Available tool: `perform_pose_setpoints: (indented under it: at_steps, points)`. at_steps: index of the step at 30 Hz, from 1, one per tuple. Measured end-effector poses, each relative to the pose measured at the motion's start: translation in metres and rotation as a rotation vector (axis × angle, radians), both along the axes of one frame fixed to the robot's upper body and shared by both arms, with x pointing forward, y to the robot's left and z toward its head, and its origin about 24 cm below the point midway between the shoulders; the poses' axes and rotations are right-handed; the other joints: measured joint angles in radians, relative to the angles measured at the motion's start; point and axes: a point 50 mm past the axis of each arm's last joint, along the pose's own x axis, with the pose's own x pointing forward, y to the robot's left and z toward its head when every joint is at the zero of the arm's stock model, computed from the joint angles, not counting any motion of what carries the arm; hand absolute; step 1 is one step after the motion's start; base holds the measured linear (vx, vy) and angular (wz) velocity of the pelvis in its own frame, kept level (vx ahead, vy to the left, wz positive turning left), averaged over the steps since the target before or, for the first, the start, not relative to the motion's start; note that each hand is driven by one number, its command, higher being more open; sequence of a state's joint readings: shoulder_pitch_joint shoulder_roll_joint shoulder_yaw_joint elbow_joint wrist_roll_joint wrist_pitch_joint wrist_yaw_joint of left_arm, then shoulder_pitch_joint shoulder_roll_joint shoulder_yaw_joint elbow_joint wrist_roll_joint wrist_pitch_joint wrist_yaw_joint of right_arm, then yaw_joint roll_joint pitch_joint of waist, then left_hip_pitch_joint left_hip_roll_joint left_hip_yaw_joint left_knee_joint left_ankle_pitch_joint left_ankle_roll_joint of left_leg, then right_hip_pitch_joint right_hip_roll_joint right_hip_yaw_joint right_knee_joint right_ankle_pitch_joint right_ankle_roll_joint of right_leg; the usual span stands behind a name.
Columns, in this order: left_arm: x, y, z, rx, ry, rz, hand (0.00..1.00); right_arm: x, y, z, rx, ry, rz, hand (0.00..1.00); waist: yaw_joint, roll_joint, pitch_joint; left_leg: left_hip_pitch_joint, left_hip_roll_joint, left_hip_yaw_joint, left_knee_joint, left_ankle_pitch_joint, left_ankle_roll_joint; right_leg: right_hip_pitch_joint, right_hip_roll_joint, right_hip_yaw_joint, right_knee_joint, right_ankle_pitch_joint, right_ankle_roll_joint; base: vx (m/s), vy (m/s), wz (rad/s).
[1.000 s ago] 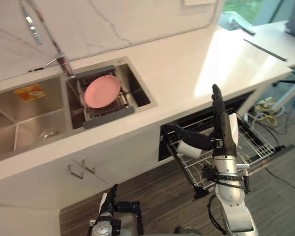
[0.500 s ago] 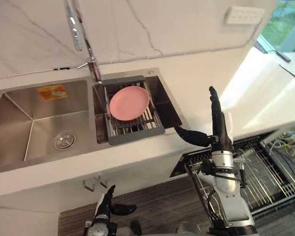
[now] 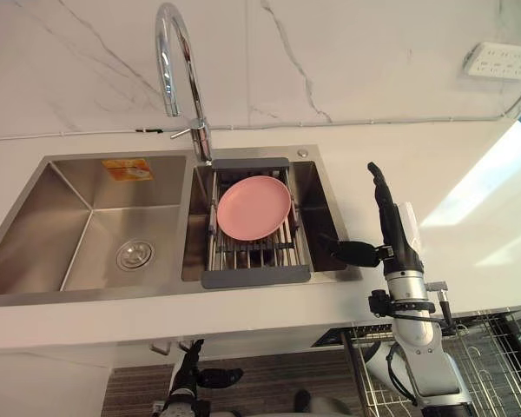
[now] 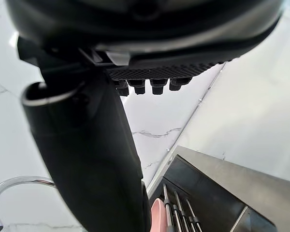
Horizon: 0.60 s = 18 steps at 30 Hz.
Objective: Walk over to the sink, pick up the cup, carry it to the dishwasher, place the cup inside the dishwasher, then close the dishwasher door
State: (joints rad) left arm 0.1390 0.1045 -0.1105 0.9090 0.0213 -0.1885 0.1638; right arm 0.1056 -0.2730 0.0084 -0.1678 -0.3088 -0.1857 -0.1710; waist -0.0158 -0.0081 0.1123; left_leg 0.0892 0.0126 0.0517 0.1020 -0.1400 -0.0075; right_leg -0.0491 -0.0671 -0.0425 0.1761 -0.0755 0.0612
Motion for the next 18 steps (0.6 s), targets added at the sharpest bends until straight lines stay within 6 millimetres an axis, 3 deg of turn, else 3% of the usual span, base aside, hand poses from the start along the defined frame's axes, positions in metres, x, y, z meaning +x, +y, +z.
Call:
perform_pose_setpoints:
  at_steps: [2,3,8,18]
  points:
    - [0.001,-0.002,0.000,-0.004,0.000,-0.018,1.00,0.000,0.000,-0.001,-0.003,0.009,0.008,1.00,-0.001,0.000,0.000,-0.002,-0.004,-0.009,0.000,0.003,0.004,0.018,-0.003,-0.008,-0.033,0.018,0.002,-0.03,0.034,0.09]
    - [0.002,0.000,0.000,0.001,0.007,-0.040,1.00,-0.001,0.003,-0.016,-0.058,0.093,0.058,1.00,-0.001,-0.011,-0.003,-0.001,0.025,-0.041,-0.102,0.063,-0.015,0.046,0.034,-0.042,-0.164,0.106,-0.031,0.00,0.000,0.00]
    - [0.002,0.000,0.000,0.001,0.007,-0.040,1.00,-0.001,0.003,-0.017,-0.058,0.095,0.058,1.00,-0.002,-0.011,-0.003,0.001,0.025,-0.040,-0.102,0.063,-0.015,0.047,0.034,-0.041,-0.164,0.106,-0.031,0.00,0.000,0.00]
    - [-0.004,0.002,0.000,-0.005,0.011,-0.014,1.00,-0.018,0.003,-0.047,0.094,0.195,-0.110,1.00,-0.031,-0.011,-0.003,0.022,0.026,-0.008,-0.113,0.063,-0.015,0.054,0.036,-0.017,-0.162,0.108,-0.028,-0.01,0.002,-0.07]
